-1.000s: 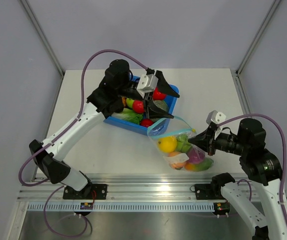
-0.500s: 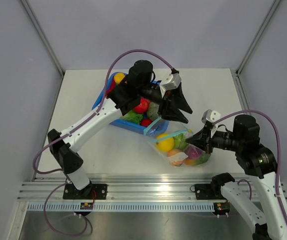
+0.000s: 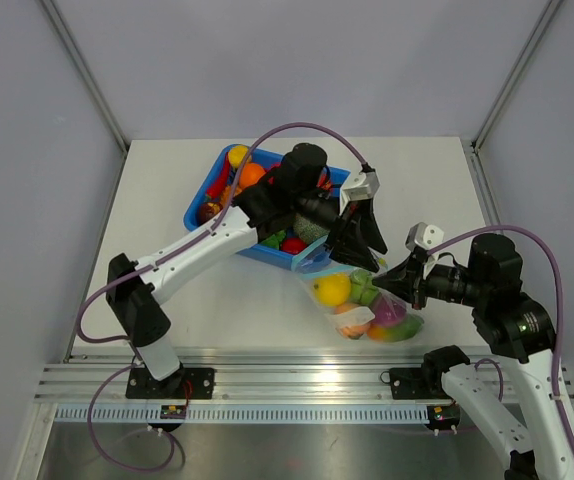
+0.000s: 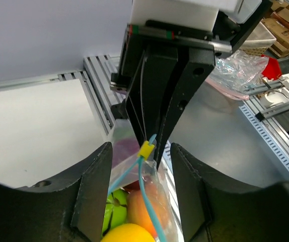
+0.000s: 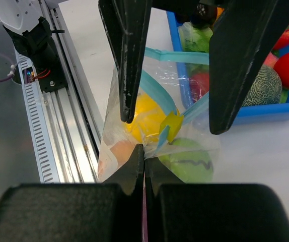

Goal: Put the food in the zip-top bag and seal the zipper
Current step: Zip the zipper food storage bag at the center of the board.

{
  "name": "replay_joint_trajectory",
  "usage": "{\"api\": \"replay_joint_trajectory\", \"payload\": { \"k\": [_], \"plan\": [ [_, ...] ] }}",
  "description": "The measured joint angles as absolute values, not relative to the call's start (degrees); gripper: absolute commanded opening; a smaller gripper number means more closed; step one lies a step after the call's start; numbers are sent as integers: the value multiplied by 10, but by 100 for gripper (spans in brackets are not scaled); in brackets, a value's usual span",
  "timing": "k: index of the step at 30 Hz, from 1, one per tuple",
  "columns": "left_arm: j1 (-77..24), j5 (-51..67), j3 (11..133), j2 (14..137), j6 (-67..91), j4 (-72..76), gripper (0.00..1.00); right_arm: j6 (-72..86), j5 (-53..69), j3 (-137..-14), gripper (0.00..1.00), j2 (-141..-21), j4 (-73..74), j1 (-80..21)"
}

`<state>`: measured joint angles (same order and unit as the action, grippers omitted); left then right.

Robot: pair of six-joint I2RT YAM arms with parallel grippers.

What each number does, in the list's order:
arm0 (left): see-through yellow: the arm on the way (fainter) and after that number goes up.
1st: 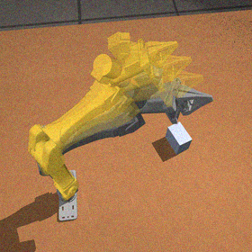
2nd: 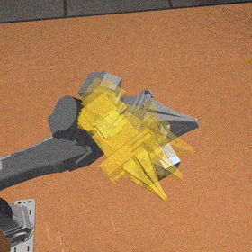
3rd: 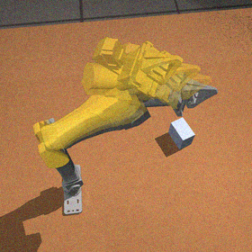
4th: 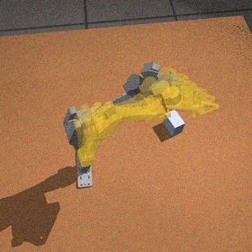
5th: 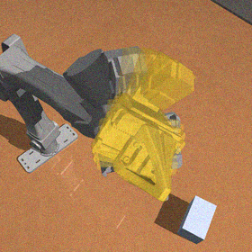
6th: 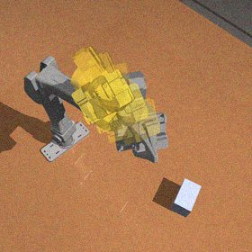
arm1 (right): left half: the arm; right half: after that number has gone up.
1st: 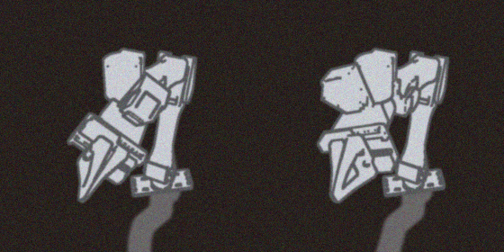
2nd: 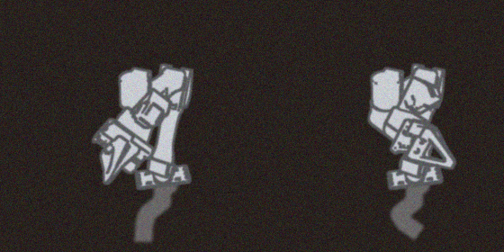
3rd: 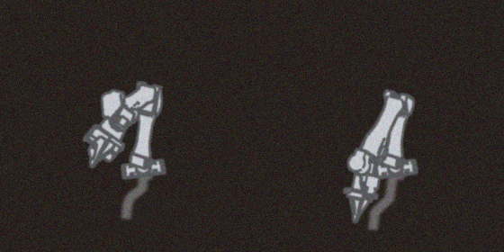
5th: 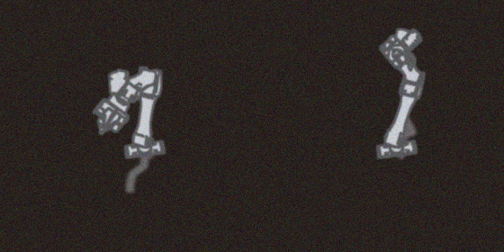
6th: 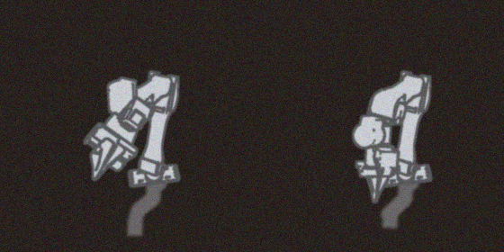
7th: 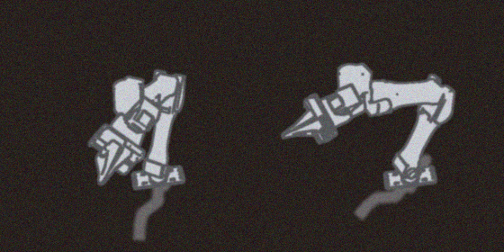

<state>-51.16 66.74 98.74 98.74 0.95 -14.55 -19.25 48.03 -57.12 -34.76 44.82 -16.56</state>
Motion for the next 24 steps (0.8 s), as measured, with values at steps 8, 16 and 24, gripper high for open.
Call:
{"api": "replay_joint_trajectory", "payload": {
  "k": [8, 16, 24],
  "plan": [
    [-513, 664, 969, 979, -2, -157, 46, -192, 476, -566, 0, -348, 443, -166],
    [-519, 662, 969, 979, -4, -158, 45, -191, 476, -565, 0, -348, 439, -166],
    [-521, 662, 969, 979, -3, -158, 34, -191, 476, -563, 0, -348, 432, -166]
  ]
}}
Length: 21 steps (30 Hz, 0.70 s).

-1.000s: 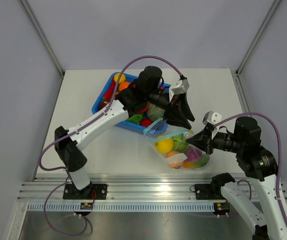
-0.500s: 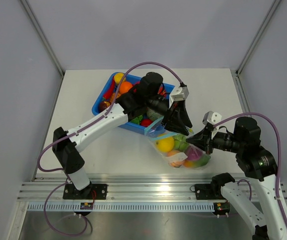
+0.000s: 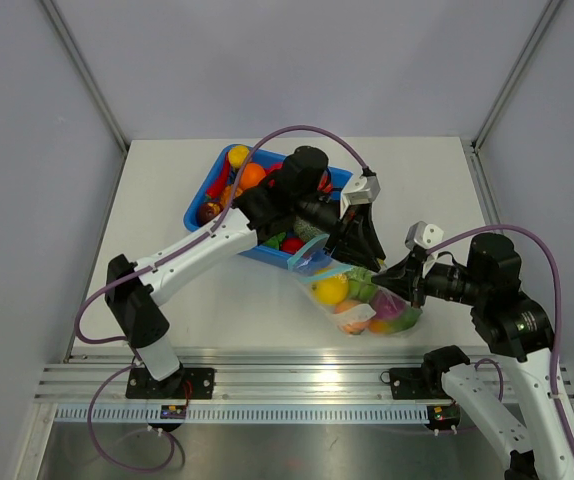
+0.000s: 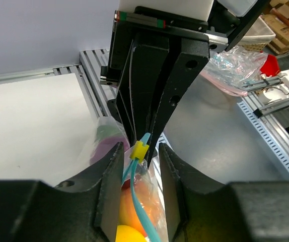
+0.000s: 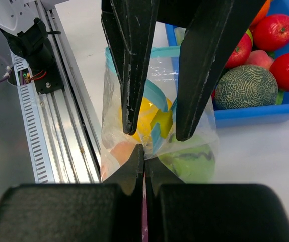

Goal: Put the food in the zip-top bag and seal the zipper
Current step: Zip the zipper food storage bag at the center of the board.

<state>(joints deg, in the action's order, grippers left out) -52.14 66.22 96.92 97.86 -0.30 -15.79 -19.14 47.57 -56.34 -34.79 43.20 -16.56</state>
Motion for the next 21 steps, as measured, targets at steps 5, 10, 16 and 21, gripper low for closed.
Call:
{"api": "replay_joint_trajectory", "payload": {
  "k": [5, 10, 16, 21],
  "plan": [
    [-522, 665, 969, 980, 11, -151, 27, -191, 475, -560, 0, -348, 428, -166],
    [-524, 669, 969, 986, 21, -144, 40, -191, 475, -560, 0, -348, 427, -166],
    [-526, 670, 969, 988, 27, -145, 50, -191, 472, -559, 0, -347, 427, -166],
    [-526, 667, 969, 988, 10, -159, 42, -190, 471, -559, 0, -346, 427, -166]
  ]
}}
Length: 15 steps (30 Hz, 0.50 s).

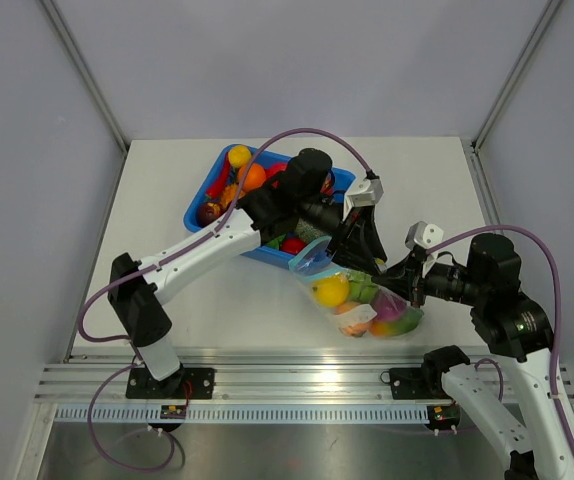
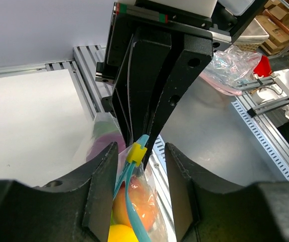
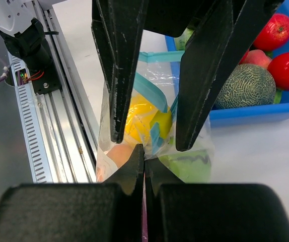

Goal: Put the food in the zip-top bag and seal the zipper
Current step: Zip the zipper food storage bag at the center of the board.

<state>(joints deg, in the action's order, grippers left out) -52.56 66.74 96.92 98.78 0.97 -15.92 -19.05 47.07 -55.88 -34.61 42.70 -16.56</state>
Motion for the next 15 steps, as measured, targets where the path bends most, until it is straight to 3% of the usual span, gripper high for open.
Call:
{"api": "replay_joint_trajectory", "payload": {
  "k": [6, 12, 14, 15],
  "plan": [
    [-526, 660, 969, 988, -4, -168, 28, -187, 471, -556, 0, -346, 427, -166],
    [-526, 658, 969, 988, -13, -171, 0, -186, 470, -553, 0, -344, 427, -166],
    [-526, 658, 969, 988, -15, -173, 0, -187, 469, -551, 2, -343, 426, -166],
    [-526, 657, 969, 988, -15, -175, 0, -187, 466, -550, 8, -343, 427, -166]
  ]
}}
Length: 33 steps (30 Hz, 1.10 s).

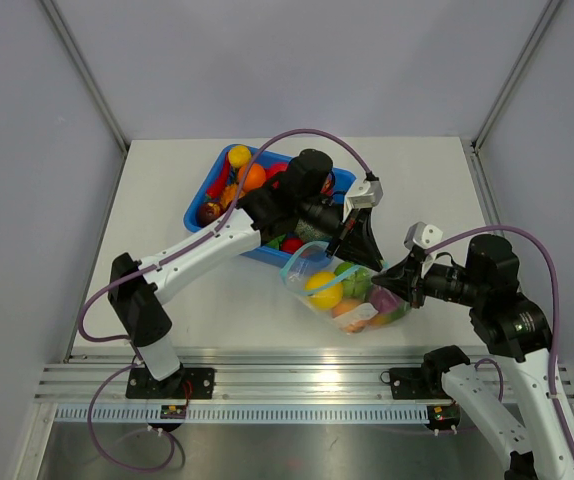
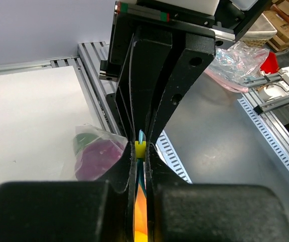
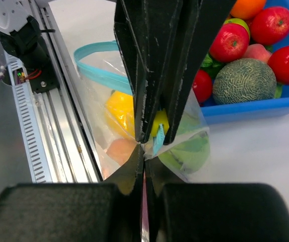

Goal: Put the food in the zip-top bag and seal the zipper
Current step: Zip the zipper food storage bag at the center of the board.

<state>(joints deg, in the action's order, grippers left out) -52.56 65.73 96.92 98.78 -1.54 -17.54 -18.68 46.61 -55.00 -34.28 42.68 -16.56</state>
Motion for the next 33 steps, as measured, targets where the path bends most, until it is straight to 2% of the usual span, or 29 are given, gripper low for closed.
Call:
{"api": "replay_joint_trajectory", "payload": {
  "k": [1, 2, 4, 15, 22, 23, 25, 26, 33],
  "plan": [
    [-526, 658, 969, 988, -17, -177, 0, -187, 462, -549, 14, -342, 427, -166],
    [-525, 658, 969, 988, -18, -180, 0, -189, 458, -548, 24, -342, 427, -166],
    [-525, 661, 969, 988, -21, -183, 0, -197, 440, -546, 32, -341, 429, -166],
    [-523, 669, 969, 991, -19, -186, 0, -196, 411, -536, 36, -332, 406, -166],
    [-521, 669, 969, 996, -14, -184, 0, -191, 418, -537, 31, -349, 388, -166],
    [-521, 669, 969, 997, -14, -184, 0, -190, 421, -537, 23, -351, 387, -166],
    [-521, 668, 969, 1000, -13, -183, 0, -188, 428, -537, 15, -354, 388, -166],
    [-520, 668, 969, 1002, -12, -181, 0, -186, 430, -537, 0, -354, 389, -166],
    [-518, 666, 970, 1013, -8, -163, 0, -159, 390, -535, 0, -343, 393, -166]
  ]
}}
